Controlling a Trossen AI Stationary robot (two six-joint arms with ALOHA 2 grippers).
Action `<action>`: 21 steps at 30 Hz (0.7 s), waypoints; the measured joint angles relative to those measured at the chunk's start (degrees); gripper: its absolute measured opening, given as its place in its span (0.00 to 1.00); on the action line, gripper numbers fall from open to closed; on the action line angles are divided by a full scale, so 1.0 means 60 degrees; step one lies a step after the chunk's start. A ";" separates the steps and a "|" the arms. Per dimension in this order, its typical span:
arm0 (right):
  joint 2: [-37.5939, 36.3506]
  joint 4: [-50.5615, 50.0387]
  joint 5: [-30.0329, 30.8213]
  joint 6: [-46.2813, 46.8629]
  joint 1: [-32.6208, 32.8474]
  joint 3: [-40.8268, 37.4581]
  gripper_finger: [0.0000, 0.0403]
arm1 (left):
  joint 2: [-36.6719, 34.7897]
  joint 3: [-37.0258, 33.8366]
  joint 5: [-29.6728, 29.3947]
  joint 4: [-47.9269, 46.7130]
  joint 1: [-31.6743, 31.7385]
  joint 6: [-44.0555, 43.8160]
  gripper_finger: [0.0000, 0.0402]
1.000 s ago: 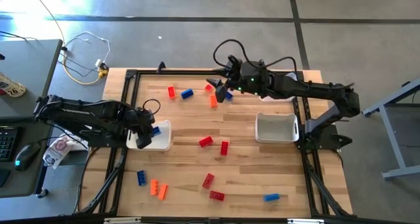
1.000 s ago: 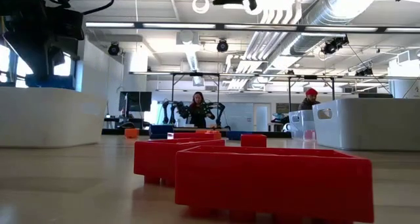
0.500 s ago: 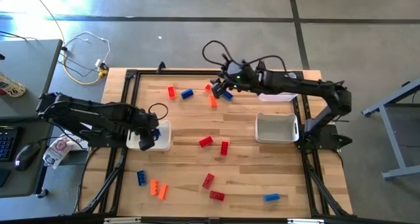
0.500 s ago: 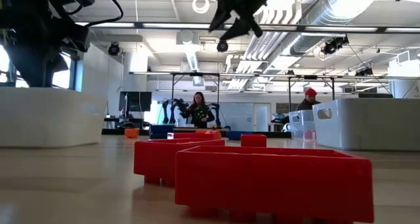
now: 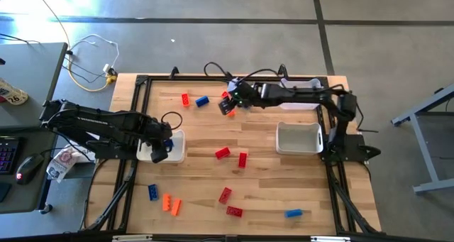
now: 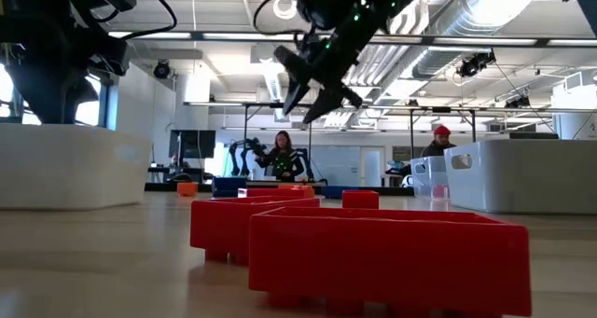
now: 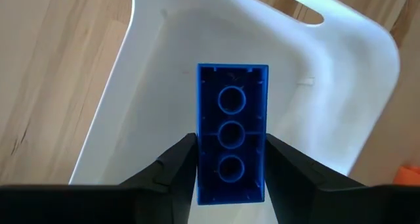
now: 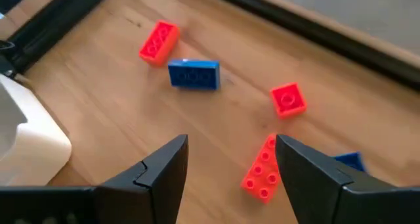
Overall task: Sort & place blocks by color
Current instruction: Put the blue game piece into the white bin, then put the orange game piece into the gray bin
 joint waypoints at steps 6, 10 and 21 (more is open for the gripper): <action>0.0572 0.0088 -0.0454 0.0862 -0.0062 -0.0004 0.54 | 0.0000 0.0001 -0.0032 0.0099 0.0000 0.0015 0.43; 0.0738 0.0061 -0.0452 0.0950 -0.0058 -0.0004 0.54 | 0.0000 0.0002 -0.0036 0.0394 0.0000 0.0410 0.47; 0.1336 -0.0127 -0.0295 0.1695 -0.0055 -0.0004 0.54 | -0.0004 0.0035 0.0356 0.1057 0.0004 0.0346 0.50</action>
